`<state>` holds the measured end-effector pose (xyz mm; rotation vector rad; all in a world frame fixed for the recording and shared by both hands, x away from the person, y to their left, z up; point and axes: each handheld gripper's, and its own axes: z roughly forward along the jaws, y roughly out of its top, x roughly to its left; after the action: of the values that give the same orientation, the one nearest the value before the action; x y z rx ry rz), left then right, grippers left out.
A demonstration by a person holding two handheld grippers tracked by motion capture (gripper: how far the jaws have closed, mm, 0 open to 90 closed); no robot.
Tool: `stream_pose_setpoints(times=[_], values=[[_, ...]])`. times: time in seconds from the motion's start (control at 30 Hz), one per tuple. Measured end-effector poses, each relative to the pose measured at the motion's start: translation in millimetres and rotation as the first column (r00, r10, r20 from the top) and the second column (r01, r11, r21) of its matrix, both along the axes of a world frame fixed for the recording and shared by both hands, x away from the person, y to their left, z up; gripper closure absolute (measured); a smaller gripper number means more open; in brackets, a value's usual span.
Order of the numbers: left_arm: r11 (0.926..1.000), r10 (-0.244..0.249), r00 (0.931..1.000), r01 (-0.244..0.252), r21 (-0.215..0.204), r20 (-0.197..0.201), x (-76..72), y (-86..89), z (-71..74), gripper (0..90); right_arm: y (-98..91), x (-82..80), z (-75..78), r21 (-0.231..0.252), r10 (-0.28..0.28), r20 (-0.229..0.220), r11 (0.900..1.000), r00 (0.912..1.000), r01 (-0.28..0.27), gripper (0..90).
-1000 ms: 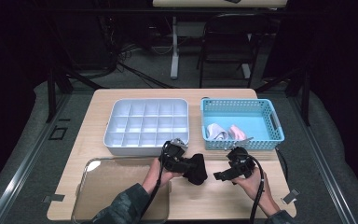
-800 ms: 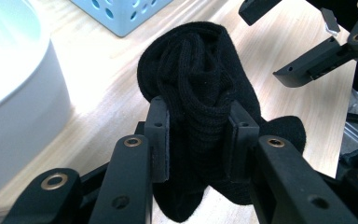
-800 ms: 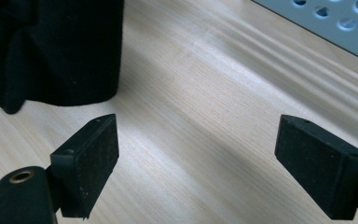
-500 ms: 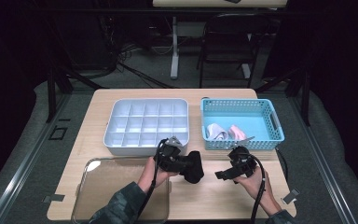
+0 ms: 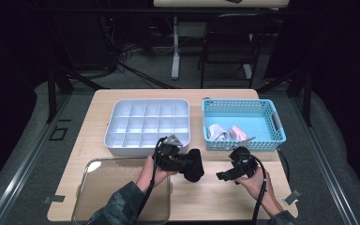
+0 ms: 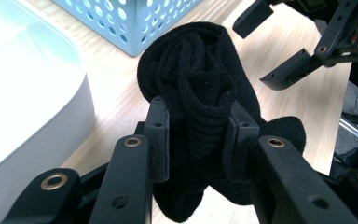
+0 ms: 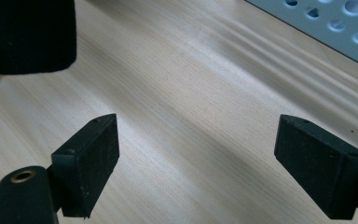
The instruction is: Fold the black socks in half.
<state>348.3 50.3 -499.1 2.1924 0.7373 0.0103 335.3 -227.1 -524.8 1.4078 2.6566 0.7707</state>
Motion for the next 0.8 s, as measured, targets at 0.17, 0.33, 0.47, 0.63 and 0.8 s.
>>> stream_pose_setpoints(times=[0.17, 0.33, 0.47, 0.63, 0.8], values=[[0.9999, 0.005, 1.0, -0.005, -0.012, 0.001, 2.3, 3.4, 3.7, 67.9, -0.6, 0.5, -1.1, 0.013, -0.009, 0.001, 0.9999, 1.0, 0.009, 13.2], [0.9997, 0.007, 1.0, -0.007, -0.022, 0.005, 3.3, 5.5, 9.0, 67.9, -3.3, 1.5, -0.3, -0.004, -0.003, 0.001, 1.0, 1.0, 0.003, 13.2], [0.9994, 0.008, 0.9999, -0.008, -0.033, 0.009, 5.6, 7.5, 16.1, 67.9, -4.4, 0.9, -2.0, 0.002, -0.013, 0.003, 0.9999, 0.9999, 0.013, 13.2], [0.999, 0.024, 0.999, -0.022, -0.04, 0.037, 9.4, 12.4, 29.3, 68.0, -5.2, 0.6, -1.0, 0.005, -0.013, 0.002, 0.9999, 0.9999, 0.013, 13.3], [0.9977, 0.047, 0.9973, -0.044, -0.052, 0.056, 17.3, 18.6, 41.1, 67.9, -5.0, 0.9, -1.2, 0.003, -0.006, -0.001, 1.0, 1.0, 0.006, 13.4]])
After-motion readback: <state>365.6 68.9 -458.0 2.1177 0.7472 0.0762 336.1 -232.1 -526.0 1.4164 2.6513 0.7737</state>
